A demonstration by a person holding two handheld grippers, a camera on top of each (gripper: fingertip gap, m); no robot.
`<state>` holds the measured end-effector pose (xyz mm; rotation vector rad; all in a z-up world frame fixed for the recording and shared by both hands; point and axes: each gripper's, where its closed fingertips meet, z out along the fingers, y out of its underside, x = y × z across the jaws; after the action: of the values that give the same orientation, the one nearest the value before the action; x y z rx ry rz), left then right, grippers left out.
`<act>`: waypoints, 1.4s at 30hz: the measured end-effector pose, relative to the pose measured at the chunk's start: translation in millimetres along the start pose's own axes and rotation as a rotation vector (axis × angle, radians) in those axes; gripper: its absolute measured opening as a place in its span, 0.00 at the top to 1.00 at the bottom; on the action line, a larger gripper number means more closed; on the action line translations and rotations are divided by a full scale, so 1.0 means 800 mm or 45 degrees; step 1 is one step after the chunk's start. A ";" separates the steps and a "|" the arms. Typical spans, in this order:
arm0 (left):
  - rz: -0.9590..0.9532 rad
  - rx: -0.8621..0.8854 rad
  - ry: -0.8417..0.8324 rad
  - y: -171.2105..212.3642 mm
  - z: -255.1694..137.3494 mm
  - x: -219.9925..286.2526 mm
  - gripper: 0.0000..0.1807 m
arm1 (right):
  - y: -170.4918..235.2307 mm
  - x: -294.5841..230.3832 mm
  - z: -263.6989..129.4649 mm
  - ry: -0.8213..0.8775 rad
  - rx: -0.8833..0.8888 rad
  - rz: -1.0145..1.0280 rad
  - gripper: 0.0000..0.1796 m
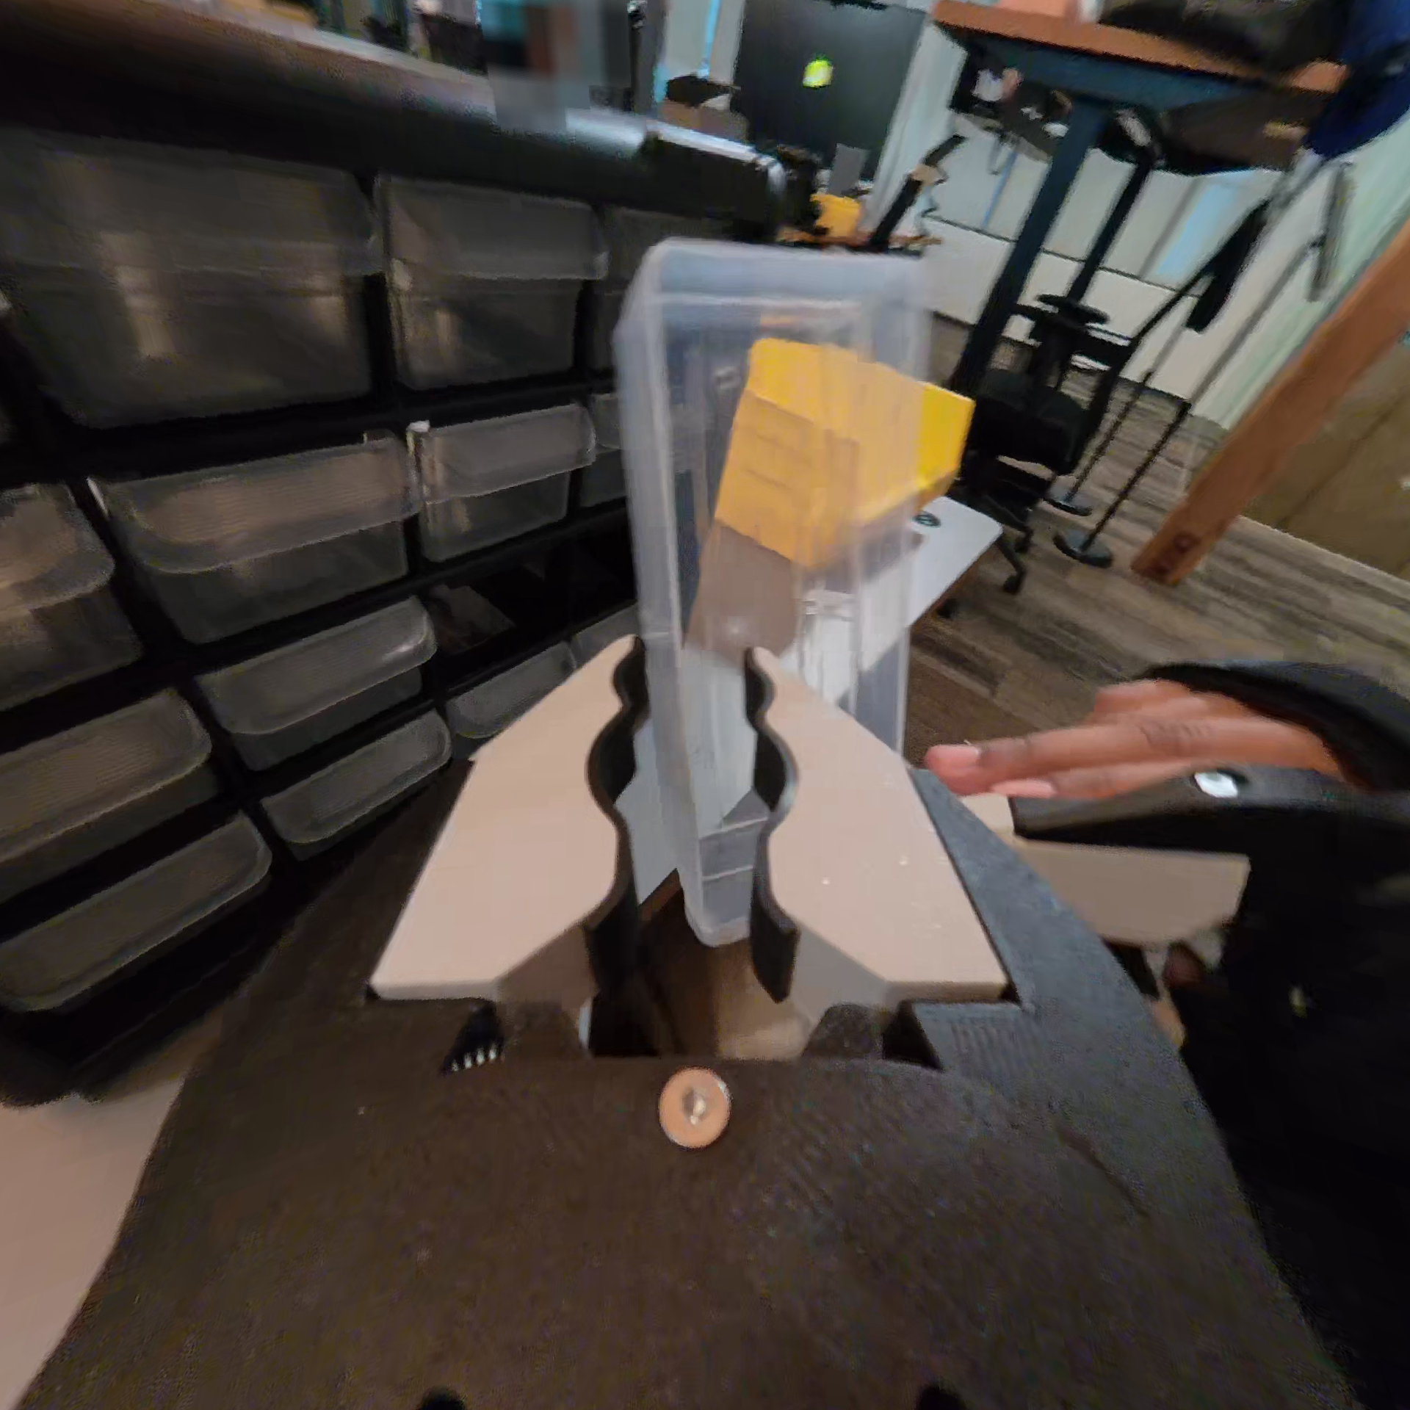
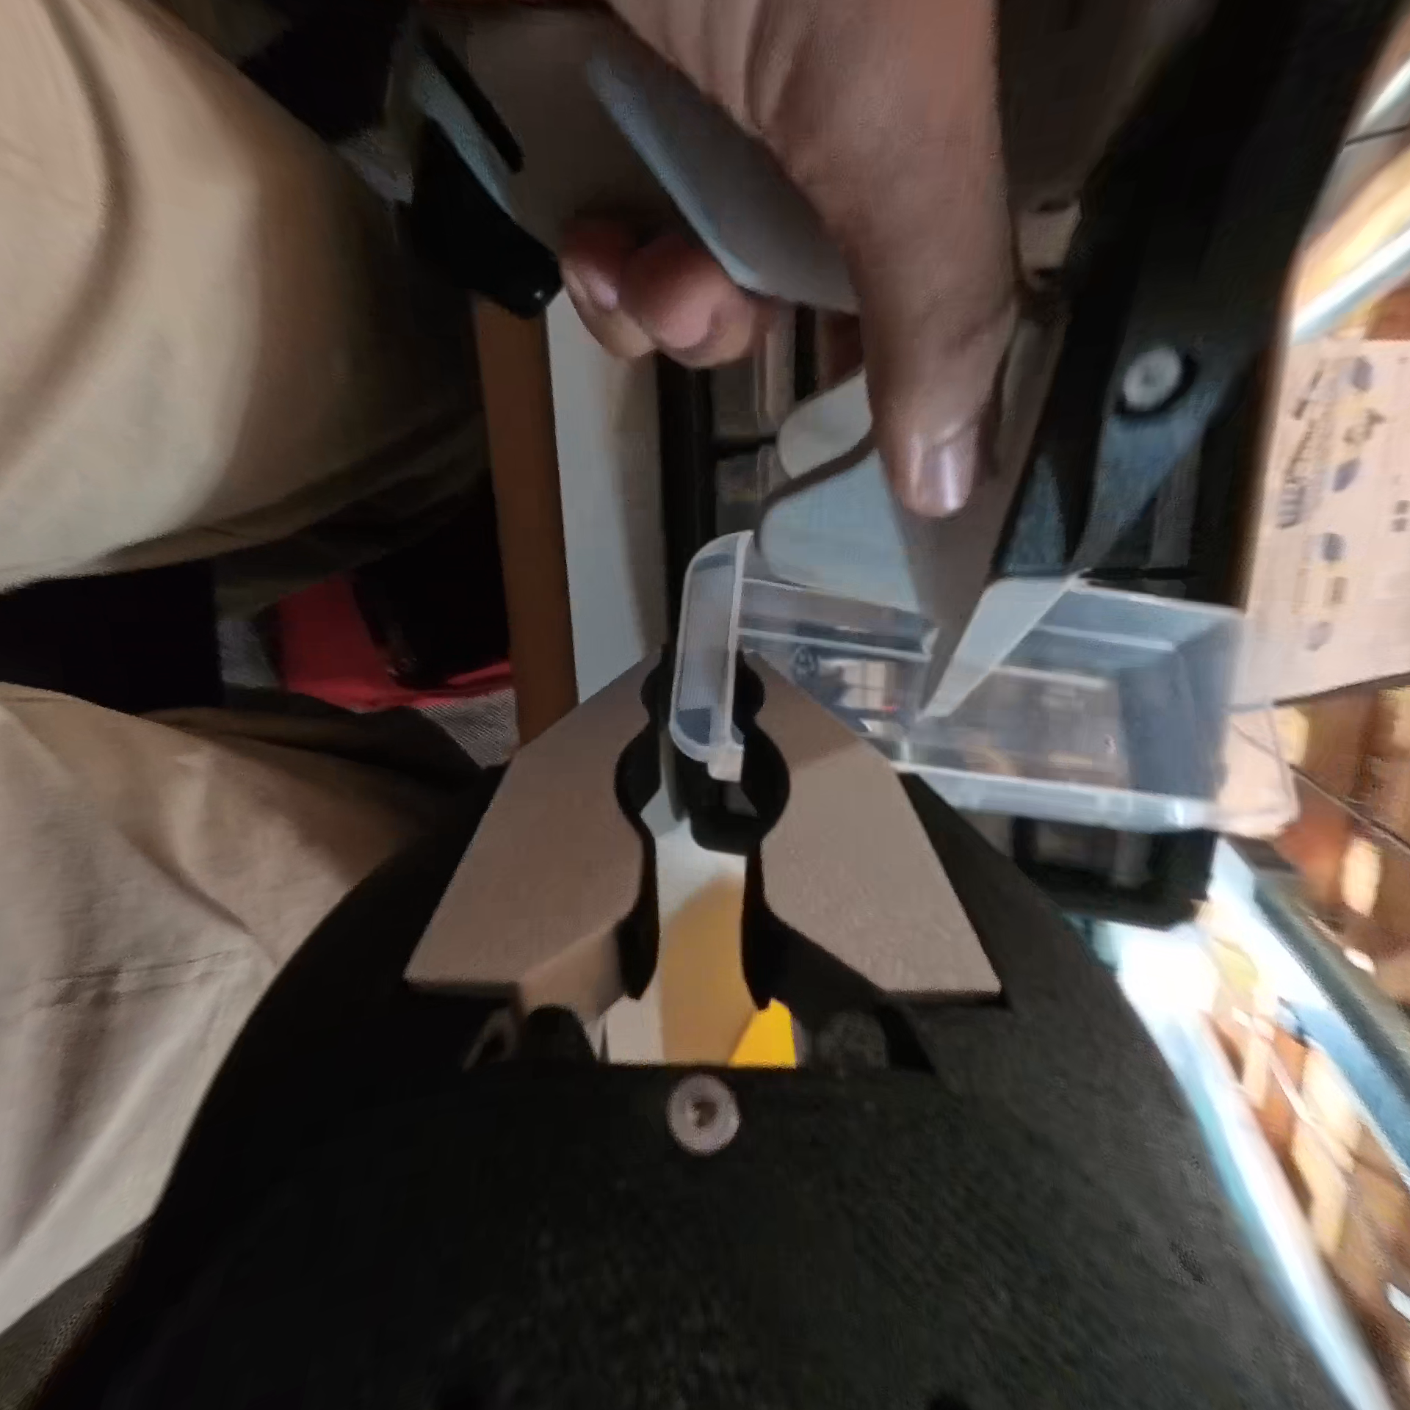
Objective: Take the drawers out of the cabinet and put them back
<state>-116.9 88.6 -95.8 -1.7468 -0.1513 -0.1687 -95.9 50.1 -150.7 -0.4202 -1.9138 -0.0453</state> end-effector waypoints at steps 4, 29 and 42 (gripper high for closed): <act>0.133 0.098 -0.023 -0.016 -0.038 -0.016 0.59 | -0.025 -0.008 -0.025 -0.241 0.246 0.181 0.92; 0.023 0.088 0.032 0.010 -0.074 -0.047 0.56 | -0.007 0.044 -0.046 -1.338 0.611 0.972 0.93; -0.046 0.046 0.059 0.022 -0.068 -0.054 0.57 | 0.006 0.027 -0.007 -1.208 0.449 0.783 0.93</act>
<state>-157.2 31.2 -111.9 -1.7036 -0.1512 -0.2316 -96.4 59.4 -129.5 -0.8662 -2.5312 1.0431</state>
